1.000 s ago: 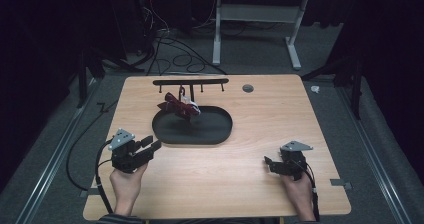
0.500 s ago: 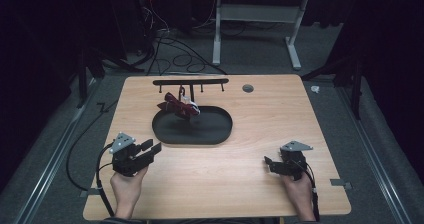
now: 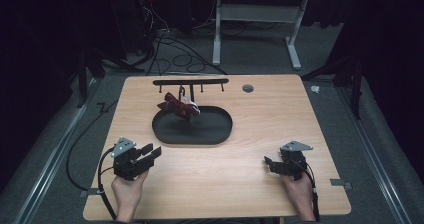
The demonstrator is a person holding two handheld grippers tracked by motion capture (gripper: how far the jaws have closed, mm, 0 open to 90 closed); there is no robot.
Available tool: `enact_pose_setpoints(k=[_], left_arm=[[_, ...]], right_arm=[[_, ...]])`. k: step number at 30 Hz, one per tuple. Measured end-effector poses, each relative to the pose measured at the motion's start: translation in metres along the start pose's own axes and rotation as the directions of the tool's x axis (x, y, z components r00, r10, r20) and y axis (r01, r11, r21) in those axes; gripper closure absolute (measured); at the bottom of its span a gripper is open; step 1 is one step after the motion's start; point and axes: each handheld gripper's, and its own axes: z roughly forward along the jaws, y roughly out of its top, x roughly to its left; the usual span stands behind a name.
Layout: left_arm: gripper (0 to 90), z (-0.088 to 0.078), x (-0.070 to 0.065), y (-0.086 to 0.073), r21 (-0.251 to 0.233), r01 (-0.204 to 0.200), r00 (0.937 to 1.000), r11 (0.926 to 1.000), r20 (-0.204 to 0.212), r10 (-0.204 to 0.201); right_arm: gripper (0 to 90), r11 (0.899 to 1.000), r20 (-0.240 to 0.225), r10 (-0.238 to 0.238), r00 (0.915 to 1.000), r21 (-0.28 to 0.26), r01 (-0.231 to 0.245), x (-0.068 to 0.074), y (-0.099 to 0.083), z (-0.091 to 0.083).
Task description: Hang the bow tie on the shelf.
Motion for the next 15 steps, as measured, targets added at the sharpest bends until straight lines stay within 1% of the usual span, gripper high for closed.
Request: enact_pose_setpoints(k=[15], left_arm=[[59.9, 0.0042, 0.0029, -0.0064, 0.015, 0.012, 0.9999, 0.9998, -0.013, -0.012]], right_arm=[[27.9, 1.0, 0.0, 0.002, 1.0, 0.0, -0.002, 0.0001, 0.0, 0.0]])
